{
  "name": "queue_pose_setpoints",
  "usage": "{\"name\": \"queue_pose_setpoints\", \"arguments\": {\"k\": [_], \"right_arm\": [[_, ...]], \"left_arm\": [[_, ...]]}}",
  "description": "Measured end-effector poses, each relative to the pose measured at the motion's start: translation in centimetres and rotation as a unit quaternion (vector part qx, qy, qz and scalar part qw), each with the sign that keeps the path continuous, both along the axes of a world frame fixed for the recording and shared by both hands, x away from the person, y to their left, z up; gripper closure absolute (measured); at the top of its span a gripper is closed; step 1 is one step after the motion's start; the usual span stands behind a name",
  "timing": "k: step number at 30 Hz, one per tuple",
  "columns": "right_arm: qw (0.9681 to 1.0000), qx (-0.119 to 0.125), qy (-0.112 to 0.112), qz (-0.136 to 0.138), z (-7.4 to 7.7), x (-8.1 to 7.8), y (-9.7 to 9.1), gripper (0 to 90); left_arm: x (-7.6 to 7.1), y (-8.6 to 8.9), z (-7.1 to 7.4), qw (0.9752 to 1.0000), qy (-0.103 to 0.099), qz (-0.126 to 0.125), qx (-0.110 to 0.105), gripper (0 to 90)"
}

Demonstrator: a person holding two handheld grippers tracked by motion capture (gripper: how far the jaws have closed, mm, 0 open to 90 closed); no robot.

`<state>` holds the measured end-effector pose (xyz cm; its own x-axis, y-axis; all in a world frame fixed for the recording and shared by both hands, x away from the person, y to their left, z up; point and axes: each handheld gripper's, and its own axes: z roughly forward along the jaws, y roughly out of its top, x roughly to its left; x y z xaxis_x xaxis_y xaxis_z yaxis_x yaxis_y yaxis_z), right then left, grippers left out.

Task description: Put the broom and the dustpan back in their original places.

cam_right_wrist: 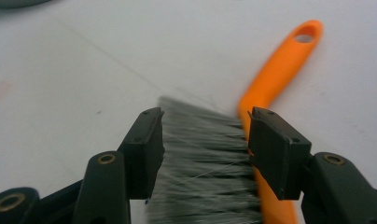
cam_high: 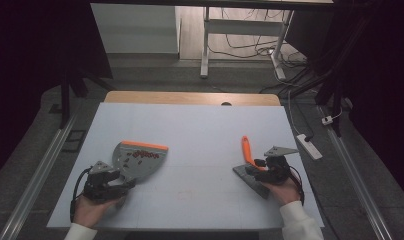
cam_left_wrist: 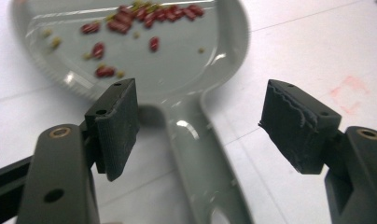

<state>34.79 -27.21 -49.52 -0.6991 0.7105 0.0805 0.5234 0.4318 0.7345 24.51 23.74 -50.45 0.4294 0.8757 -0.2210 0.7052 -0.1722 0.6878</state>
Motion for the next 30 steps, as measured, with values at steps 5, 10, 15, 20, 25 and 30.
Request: {"name": "queue_pose_setpoints", "arguments": {"k": [5, 10, 15, 20, 25, 30], "right_arm": [[0.9997, -0.004, -0.008, 0.021, -0.1, -1.0, 0.5, 45.3], [0.9990, 0.005, -0.020, 0.040, -0.1, -1.8, 0.5, 45.3], [0.9979, 0.009, -0.029, 0.057, -0.1, -2.5, 0.4, 45.3], [0.9973, 0.015, -0.036, 0.063, -0.1, -2.8, 0.4, 45.3], [0.9972, 0.012, -0.038, 0.063, 0.0, -2.8, 0.3, 45.2], [0.9971, 0.013, -0.041, 0.062, 0.0, -2.8, 0.3, 45.3]], "left_arm": [[0.8, -0.7, 0.1, 0.9994, -0.009, -0.034, -0.006, 29.8], [1.8, -1.1, -0.2, 0.9978, -0.008, -0.065, -0.012, 30.3], [2.0, -1.4, -0.4, 0.9967, -0.006, -0.080, -0.011, 30.3], [2.0, -1.5, -0.4, 0.9963, -0.007, -0.085, -0.010, 30.3], [2.0, -1.6, -0.5, 0.9962, -0.007, -0.086, -0.009, 30.3], [2.0, -1.7, -0.5, 0.9961, -0.005, -0.088, -0.009, 30.3]]}}
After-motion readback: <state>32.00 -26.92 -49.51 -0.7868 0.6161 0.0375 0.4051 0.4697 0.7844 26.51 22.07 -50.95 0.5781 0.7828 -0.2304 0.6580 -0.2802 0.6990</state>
